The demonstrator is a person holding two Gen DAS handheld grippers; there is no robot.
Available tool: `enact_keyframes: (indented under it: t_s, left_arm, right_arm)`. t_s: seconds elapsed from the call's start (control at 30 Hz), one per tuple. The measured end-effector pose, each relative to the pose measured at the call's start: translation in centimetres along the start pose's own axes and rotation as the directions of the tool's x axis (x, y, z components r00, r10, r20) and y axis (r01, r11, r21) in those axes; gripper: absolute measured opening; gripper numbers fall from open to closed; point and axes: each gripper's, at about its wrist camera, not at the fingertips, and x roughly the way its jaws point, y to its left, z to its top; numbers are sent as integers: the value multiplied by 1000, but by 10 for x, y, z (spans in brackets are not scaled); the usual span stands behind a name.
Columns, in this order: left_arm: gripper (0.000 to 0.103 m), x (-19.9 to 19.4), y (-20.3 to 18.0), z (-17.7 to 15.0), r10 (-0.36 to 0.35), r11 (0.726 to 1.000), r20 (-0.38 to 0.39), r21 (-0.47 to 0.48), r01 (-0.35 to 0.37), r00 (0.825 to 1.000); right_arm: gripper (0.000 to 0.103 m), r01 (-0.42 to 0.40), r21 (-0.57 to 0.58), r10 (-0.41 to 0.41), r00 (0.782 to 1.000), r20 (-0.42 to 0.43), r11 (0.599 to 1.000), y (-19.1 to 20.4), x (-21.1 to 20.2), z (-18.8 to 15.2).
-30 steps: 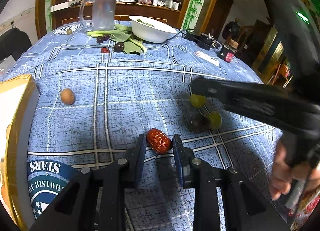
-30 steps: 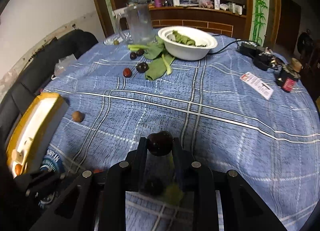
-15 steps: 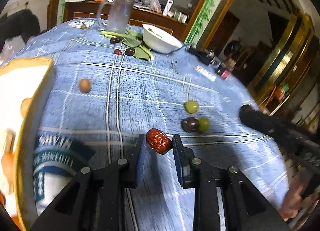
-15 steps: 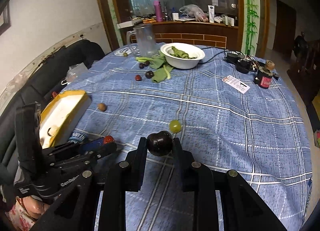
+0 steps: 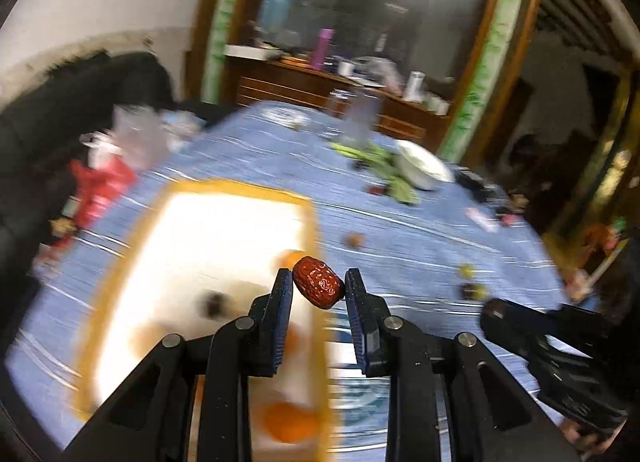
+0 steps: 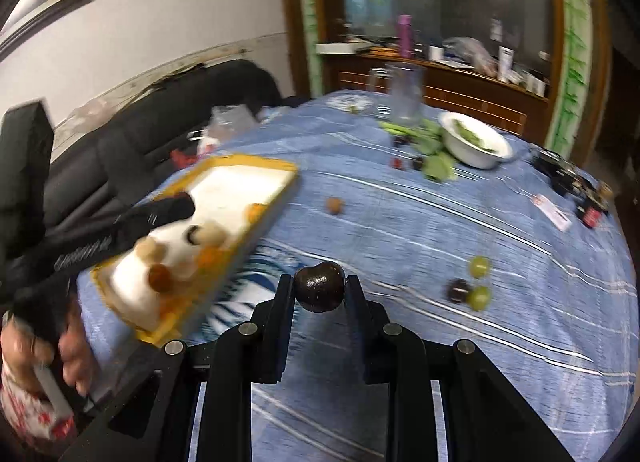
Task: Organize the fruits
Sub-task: 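Lower the jujube into the tray with the left tool while the right tool releases the plum there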
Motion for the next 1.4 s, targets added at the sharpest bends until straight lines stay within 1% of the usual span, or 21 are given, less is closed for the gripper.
enact_keyframes:
  t_s: [0.07, 0.13, 0.2, 0.27, 0.37, 0.43, 0.5, 0.57, 0.6, 0.67, 0.77, 0.87, 1.03, 1.1, 1.17, 1.2, 1.27, 1.33, 1.4]
  left_arm:
    - [26, 2, 19, 10, 88, 996, -8, 28, -87, 996]
    - [26, 10, 37, 17, 144, 989, -25, 32, -143, 989]
    - [26, 21, 57, 26, 190, 982, -60, 26, -188, 980]
    - [26, 35, 77, 32, 217, 976, -106, 16, -217, 970]
    - [26, 57, 98, 34, 220, 974, -187, 0, -224, 957]
    - [26, 75, 112, 30, 209, 974, -258, -26, -223, 943]
    - [26, 92, 123, 26, 182, 975, -324, -61, -213, 928]
    - [26, 101, 128, 20, 182, 972, -355, -77, -223, 917]
    - [26, 103, 130, 19, 182, 971, -356, -81, -224, 917]
    - [26, 102, 130, 20, 167, 974, -346, -87, -209, 923]
    - [26, 103, 131, 22, 141, 976, -347, -109, -189, 927]
    - [26, 101, 133, 22, 118, 978, -335, -123, -167, 935]
    - [27, 97, 136, 22, 122, 976, -322, -131, -171, 939]
    - [35, 93, 135, 21, 110, 976, -314, -144, -162, 943]
    - [44, 89, 133, 22, 93, 977, -305, -153, -145, 948]
    - [46, 84, 130, 23, 94, 978, -291, -151, -142, 952]
    - [55, 75, 125, 25, 103, 979, -262, -145, -145, 960]
    - [59, 64, 124, 28, 93, 978, -234, -159, -132, 968]
    - [63, 51, 123, 30, 65, 976, -205, -190, -105, 977]
  right_arm:
    - [28, -41, -17, 41, 999, -5, 999, 17, 6, 5]
    - [28, -79, -32, 78, 997, -14, 996, 36, 14, 10]
    - [28, -115, -50, 114, 993, -27, 992, 57, 25, 14]
    - [28, -145, -63, 142, 989, -44, 987, 75, 36, 17]
    - [28, -179, -85, 173, 982, -74, 980, 101, 55, 18]
    - [28, -192, -106, 182, 978, -97, 976, 117, 68, 18]
    - [28, -200, -124, 185, 975, -125, 972, 131, 83, 18]
    - [28, -203, -134, 184, 973, -143, 970, 137, 93, 17]
    - [28, -204, -138, 183, 971, -153, 969, 141, 99, 17]
    - [28, -204, -146, 179, 969, -171, 968, 147, 111, 18]
    - [28, -196, -153, 165, 968, -189, 969, 149, 127, 19]
    - [28, -194, -140, 165, 966, -198, 971, 148, 136, 21]
    - [28, -179, -147, 148, 969, -198, 973, 150, 144, 21]
    - [29, -183, -134, 155, 968, -196, 974, 148, 147, 22]
    - [30, -212, -109, 186, 960, -211, 971, 144, 151, 24]
    - [30, -215, -103, 190, 959, -210, 971, 144, 151, 23]
    - [31, -232, -89, 210, 955, -208, 968, 142, 148, 23]
    - [32, -251, -69, 232, 950, -208, 966, 138, 144, 24]
    - [35, -265, -48, 251, 948, -193, 963, 131, 136, 25]
